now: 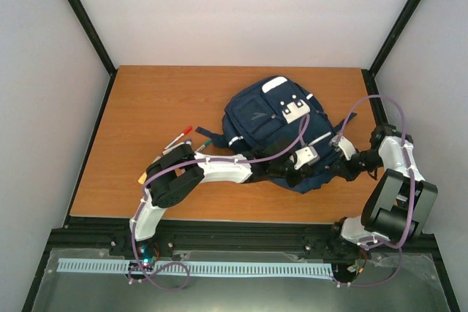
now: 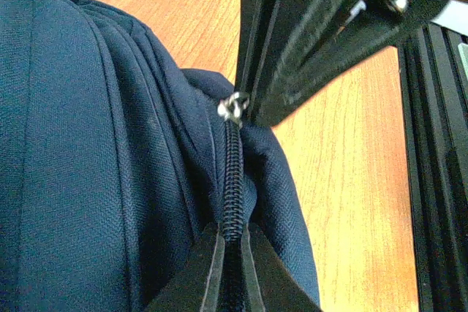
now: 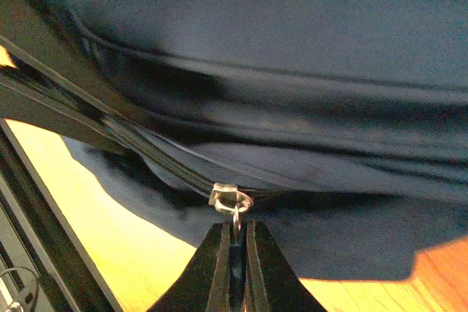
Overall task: Pack the student bag
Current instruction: Zip the student bag at the center of the board.
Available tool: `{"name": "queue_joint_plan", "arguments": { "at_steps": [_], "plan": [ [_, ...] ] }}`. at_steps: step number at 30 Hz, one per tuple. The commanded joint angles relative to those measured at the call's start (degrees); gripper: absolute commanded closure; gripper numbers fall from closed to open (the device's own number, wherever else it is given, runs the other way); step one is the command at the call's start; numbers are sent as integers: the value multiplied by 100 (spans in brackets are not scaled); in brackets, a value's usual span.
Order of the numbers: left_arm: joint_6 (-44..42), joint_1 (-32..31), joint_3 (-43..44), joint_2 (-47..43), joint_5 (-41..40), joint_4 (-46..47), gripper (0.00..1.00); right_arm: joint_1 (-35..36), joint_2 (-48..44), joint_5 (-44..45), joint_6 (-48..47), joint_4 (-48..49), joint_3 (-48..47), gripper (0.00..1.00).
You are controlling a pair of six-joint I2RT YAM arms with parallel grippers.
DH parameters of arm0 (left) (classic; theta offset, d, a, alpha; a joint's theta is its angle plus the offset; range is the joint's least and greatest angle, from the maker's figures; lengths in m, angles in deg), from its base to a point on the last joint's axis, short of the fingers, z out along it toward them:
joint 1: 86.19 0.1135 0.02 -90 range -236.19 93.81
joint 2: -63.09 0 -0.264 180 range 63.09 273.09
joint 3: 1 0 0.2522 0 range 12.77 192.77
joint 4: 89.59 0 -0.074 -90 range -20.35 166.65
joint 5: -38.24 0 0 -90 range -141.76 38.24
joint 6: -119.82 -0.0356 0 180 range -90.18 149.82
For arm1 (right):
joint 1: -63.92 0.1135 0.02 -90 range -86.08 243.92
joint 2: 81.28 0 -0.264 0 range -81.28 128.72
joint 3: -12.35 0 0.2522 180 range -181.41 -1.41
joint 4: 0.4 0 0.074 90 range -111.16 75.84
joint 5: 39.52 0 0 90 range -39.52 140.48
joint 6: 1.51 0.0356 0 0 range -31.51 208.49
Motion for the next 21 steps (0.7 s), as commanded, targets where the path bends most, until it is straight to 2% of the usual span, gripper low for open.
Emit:
{"name": "queue_joint_plan", "arguments": {
  "at_steps": [1,6,10,17,21],
  "plan": [
    [-219,-33,-264,-613,-255,-219,99,-560,152,820,-64,194,-480,97],
    [-87,-149,-986,-1079,-308,-177,99,-1029,791,1126,52,420,-919,97],
    [26,-261,-1625,-1507,-517,-243,99,-1110,1109,1054,168,570,-1184,97],
    [387,-283,-2974,-2269,-1080,-215,99,-1077,1165,758,111,673,-1202,97],
    [647,-283,-3565,-2826,-1618,-341,99,-765,679,700,-288,637,-613,97]
  ]
}}
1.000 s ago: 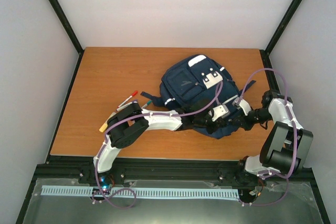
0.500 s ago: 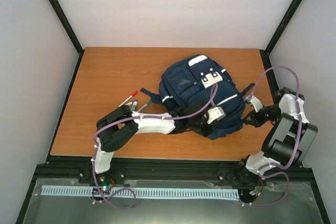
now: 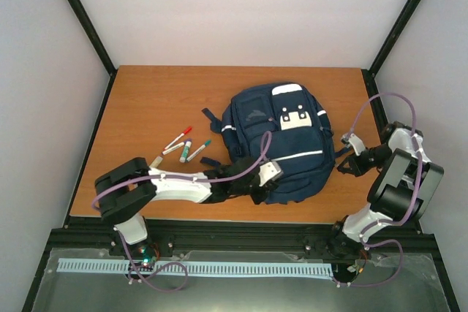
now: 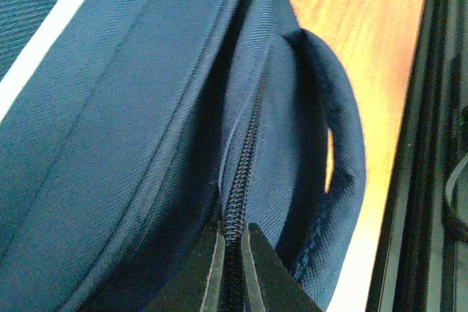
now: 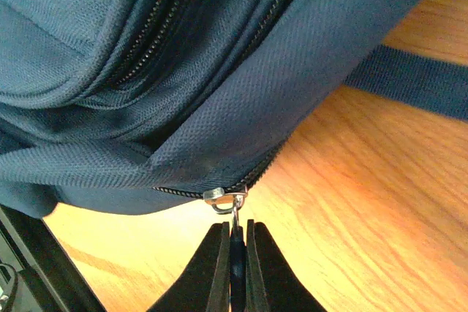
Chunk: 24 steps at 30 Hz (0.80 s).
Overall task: Pack the student bag
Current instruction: Zip the student bag at the center of the board.
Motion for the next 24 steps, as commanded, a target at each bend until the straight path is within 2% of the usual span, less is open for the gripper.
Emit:
{"name": "queue_joint_plan", "arguments": {
  "at_steps": [1,4,6,7,9,11,14,18,24],
  "plan": [
    [419,-38,-705,-675,-1066,-809,99,226,-686,389,-397,831,467,97],
    [516,-29,-951,-1060,-1784,-1152,99,848,-1372,304,-495,784,1060,97],
    [467,-29,-1069,-1382,-1859,-1286,93,1411,-1888,160,-372,675,1342,97],
    [389,-36,-1110,-1541,-1746,-1311,76,1704,-2112,70,-247,642,1451,97],
    [216,-89,-1172,-1876,-1551,-1292,52,2293,-2485,-92,86,634,1571,97],
    [-15,-214,-1120,-2126,-1428,-1290,45,2746,-2708,-249,398,666,1579,97],
    [-425,-349,-711,-2057,-1121,-1256,44,2940,-2756,-399,618,660,1523,97],
    [-829,-381,30,-1332,-767,-916,44,2949,-2647,-363,589,699,1576,97],
    [-1168,-382,1156,-93,-244,-789,56,2949,-2752,-412,578,655,1617,97]
  ]
}}
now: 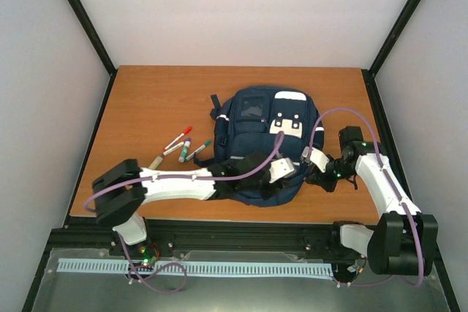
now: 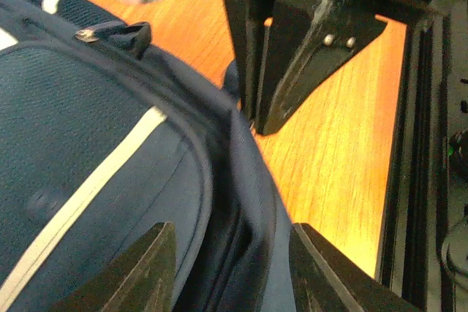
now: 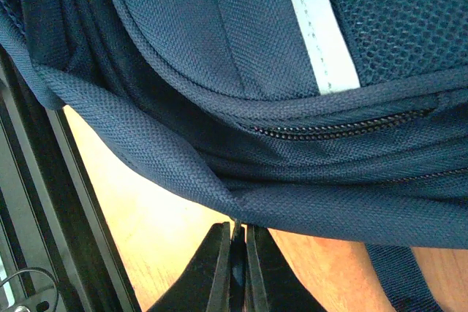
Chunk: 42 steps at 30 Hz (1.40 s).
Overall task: Pack the student bag
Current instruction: Zip the student bag at the center of the board.
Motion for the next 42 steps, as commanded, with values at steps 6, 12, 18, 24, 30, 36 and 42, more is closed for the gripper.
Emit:
{"name": "queue_joint_plan", "arguments": {
  "at_steps": [6,12,18,24,30,36,42],
  "plan": [
    [-458,-68,932,965,495,33,69,54,-111,-336,62,79,47,97],
    [-418,-68,975,1078,234,-175,92,12,-62,-318,99,53,-2,97],
    [-304,-70,739,801,148,-222,99,-829,384,-82,-451,-61,-205,97],
    [-135,-76,437,519,528,-223,99,-1722,1559,-71,-729,231,-762,97],
    [-43,-173,332,484,598,-280,99,-1819,2363,-102,-176,1075,-1174,97],
    [65,-179,395,474,584,-264,99,-1818,2535,-54,249,1552,-1161,97],
    [83,-184,425,515,578,-274,99,-1859,2606,114,746,2097,-1083,96]
  ]
}}
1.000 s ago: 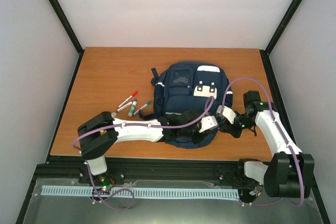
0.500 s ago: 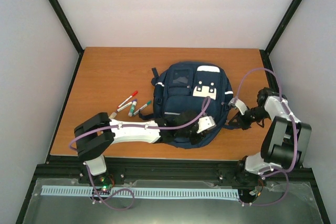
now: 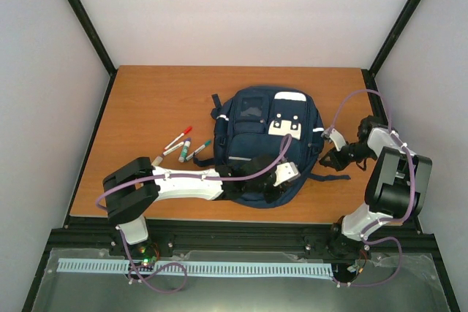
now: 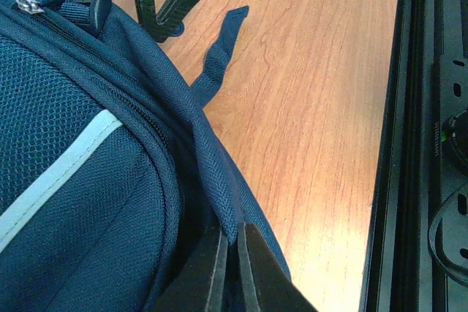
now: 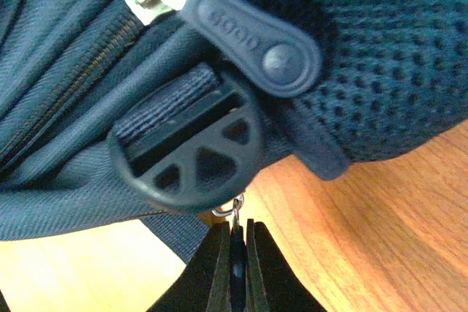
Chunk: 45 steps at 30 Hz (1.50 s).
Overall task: Pack the student bag
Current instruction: Zip the student bag at the center of the board, then adjust the student bag at the center of the board.
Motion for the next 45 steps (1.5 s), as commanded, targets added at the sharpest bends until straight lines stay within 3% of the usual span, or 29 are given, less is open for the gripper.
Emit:
{"name": "queue_joint_plan", "arguments": {
  "at_steps": [1,5,8,12,17,18,21,22,23,24,26,27,28,29,31,35,40,44,45],
  "plan": [
    [79,-134,31,-201,144,-326,99,-233,68,424,482,1209,-92,96],
    [101,-131,162,-241,174,-534,99,-316,94,243,521,1207,-7,90],
    [236,-130,236,-384,-98,-762,88,-470,-172,-41,358,945,133,81],
    [635,-130,259,-688,-863,-994,50,-657,-840,-260,54,383,230,63],
    [1382,13,270,-1169,-2081,-1356,4,-690,-1896,-565,-343,-242,302,50],
    [1609,125,311,-1245,-2303,-1504,1,-690,-2049,-620,-399,-340,297,48],
    [2531,724,567,-1376,-2829,-2378,0,-690,-2396,-833,-589,-753,141,38],
    [2822,1012,719,-1341,-2934,-2778,0,-690,-2493,-914,-620,-874,52,26],
    [2992,1288,884,-1268,-2896,-3112,2,-690,-2611,-909,-556,-913,-9,3],
    [2975,1616,1008,-1182,-2640,-3468,12,-690,-2737,-842,-356,-845,-47,0],
    [2973,2164,1170,-1045,-2112,-3788,25,-647,-3043,-621,-29,-626,-132,0],
    [2982,2409,1196,-1017,-1926,-3838,25,-624,-3183,-529,151,-514,-165,0],
    [3073,2619,1236,-971,-1875,-3911,6,-609,-3331,-458,319,-436,-193,0],
    [3180,2828,1318,-918,-1912,-4033,1,-591,-3448,-438,415,-389,-250,0],
    [3048,3067,1493,-792,-1804,-4081,0,-584,-3528,-591,539,-444,-469,0],
    [2534,3143,1774,-657,-2412,-3932,0,-580,-3108,-1377,65,-1066,-983,0],
    [2074,3357,1854,-628,-2360,-3381,0,-584,-2855,-1555,540,-504,-785,0],
    [2547,3762,2078,-551,-2990,-3461,0,-584,-2725,-1524,1042,-109,-708,0],
    [3034,3929,2221,-436,-3078,-3737,0,-584,-2727,-1518,1040,-34,-662,0]
  ]
}}
